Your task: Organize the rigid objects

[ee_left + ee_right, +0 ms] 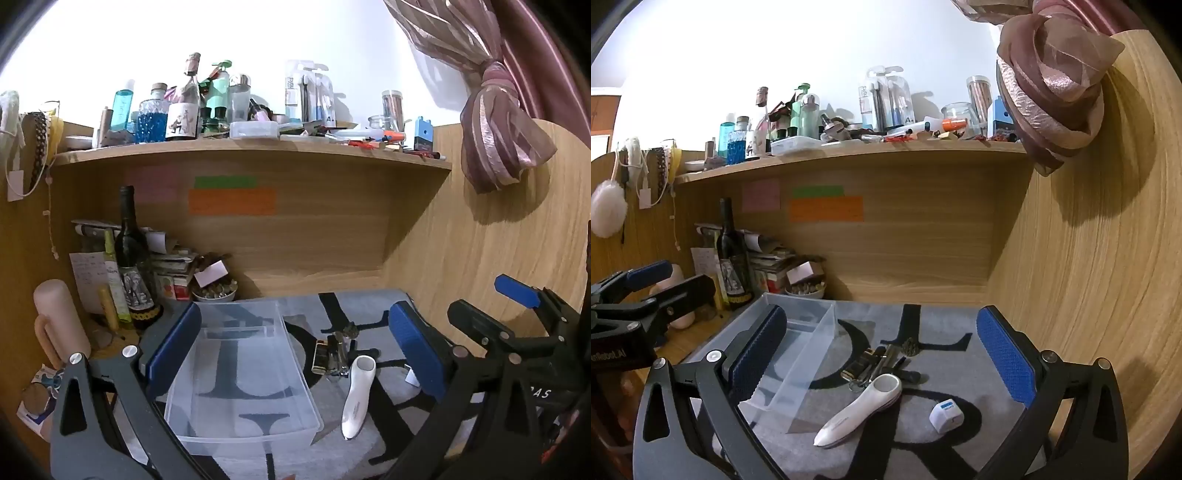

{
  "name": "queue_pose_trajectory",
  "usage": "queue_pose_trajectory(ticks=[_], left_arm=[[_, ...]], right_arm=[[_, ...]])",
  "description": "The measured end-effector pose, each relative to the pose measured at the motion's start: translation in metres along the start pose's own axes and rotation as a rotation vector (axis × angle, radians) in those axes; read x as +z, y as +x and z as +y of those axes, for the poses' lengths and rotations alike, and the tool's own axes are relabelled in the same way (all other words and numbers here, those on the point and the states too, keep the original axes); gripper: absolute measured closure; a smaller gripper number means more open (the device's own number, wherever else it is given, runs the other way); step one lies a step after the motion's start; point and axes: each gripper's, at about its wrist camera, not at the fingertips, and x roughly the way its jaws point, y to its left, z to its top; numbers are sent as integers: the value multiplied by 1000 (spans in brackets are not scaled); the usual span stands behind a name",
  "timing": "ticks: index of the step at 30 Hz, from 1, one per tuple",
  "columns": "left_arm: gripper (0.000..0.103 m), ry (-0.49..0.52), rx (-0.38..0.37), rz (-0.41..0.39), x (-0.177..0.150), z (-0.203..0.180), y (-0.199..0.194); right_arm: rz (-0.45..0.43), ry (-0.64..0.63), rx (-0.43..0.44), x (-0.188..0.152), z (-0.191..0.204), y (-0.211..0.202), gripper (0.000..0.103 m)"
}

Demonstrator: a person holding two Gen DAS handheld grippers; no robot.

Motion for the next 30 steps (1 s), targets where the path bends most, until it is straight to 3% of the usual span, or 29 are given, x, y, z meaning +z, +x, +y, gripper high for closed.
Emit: queue_pose_trajectory(ticks=[6,7,30], left_arm=[[0,18,19,-7,2,-8,2],[0,1,-8,-2,-7,-7,7],[0,-11,-20,4,-9,3,6]], right_arm=[[1,-4,3,0,1,1,0],[0,-4,4,1,1,1,0],[4,-12,-1,2,2,2,0]])
